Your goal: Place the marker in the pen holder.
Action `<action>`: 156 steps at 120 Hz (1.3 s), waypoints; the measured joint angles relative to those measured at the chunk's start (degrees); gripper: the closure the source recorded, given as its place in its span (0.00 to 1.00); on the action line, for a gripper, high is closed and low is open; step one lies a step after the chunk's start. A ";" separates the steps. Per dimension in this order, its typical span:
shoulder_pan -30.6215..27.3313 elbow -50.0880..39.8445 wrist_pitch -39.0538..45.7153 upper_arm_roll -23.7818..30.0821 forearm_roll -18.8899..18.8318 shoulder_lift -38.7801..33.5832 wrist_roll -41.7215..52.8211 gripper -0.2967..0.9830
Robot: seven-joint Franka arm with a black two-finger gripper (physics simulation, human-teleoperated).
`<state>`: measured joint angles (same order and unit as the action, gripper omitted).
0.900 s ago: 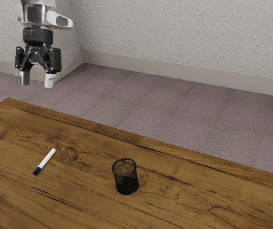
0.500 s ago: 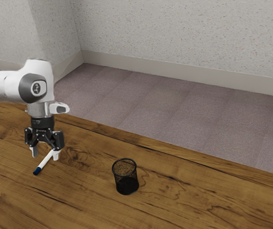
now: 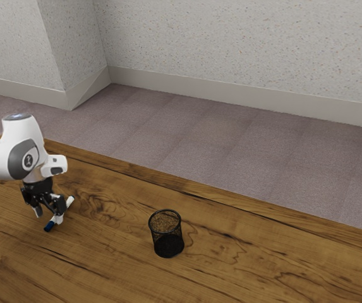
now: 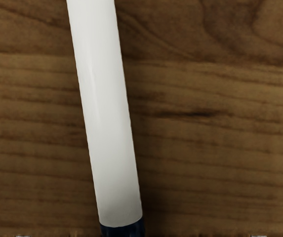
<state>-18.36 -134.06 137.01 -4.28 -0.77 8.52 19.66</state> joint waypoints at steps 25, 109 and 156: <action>0.17 -1.22 3.11 -0.04 0.23 0.97 3.66 0.51; -1.37 -0.56 4.76 -0.55 4.14 2.45 0.81 0.76; 5.15 7.64 -2.48 -0.37 -0.76 0.65 -4.41 0.80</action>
<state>-13.20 -126.42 134.53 -4.65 -1.53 9.18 15.25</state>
